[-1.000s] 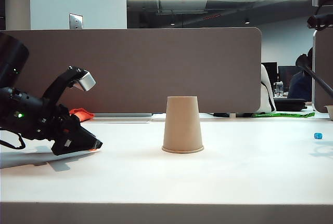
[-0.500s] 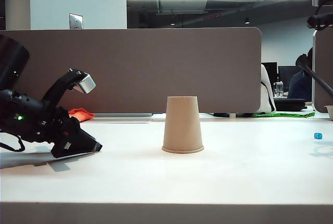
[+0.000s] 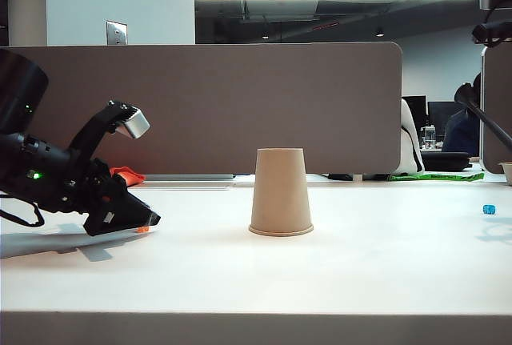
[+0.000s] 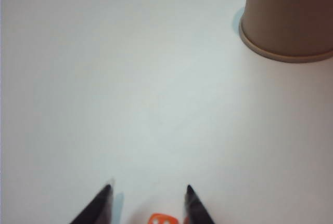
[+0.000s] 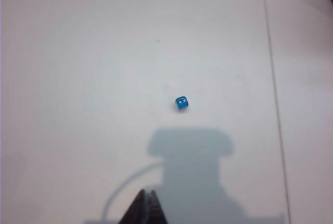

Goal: Throw the dice onto the paper cup, compare its value with the values of the other dice on the table, place the die with the higher value on the paper cup, and take no action if both dice have the same value.

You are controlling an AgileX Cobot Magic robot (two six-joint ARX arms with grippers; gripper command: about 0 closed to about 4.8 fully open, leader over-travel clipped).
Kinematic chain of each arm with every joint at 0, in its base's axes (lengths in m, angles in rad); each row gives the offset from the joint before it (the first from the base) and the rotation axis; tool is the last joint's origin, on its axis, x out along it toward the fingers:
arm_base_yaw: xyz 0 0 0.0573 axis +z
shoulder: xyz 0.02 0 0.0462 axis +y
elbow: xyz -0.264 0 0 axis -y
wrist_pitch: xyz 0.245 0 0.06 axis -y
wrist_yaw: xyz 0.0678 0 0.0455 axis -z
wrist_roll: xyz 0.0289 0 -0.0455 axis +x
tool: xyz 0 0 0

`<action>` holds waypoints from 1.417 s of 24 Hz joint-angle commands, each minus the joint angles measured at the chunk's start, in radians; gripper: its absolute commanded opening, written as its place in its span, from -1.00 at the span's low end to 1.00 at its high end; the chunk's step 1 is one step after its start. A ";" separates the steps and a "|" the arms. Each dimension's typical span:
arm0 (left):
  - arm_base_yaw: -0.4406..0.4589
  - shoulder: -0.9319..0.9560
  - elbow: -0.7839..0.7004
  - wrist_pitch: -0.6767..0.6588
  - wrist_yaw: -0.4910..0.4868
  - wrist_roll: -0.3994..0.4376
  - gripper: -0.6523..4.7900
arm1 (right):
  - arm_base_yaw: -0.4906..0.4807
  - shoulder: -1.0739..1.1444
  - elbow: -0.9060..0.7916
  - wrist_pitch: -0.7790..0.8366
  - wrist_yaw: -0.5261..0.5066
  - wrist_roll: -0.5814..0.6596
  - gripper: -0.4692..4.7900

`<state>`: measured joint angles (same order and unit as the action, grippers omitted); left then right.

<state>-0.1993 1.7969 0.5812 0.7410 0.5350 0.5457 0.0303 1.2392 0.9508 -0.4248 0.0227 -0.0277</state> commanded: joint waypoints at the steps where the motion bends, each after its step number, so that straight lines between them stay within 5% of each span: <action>1: 0.000 -0.004 0.005 -0.006 0.004 -0.005 -0.11 | 0.000 -0.005 0.002 0.011 -0.003 -0.003 -0.83; 34: 0.000 -0.004 0.003 -0.078 0.004 -0.030 -0.24 | 0.000 -0.005 0.002 0.011 -0.003 -0.003 -0.83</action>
<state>-0.1993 1.7954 0.5846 0.6804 0.5362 0.5190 0.0303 1.2392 0.9508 -0.4248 0.0227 -0.0273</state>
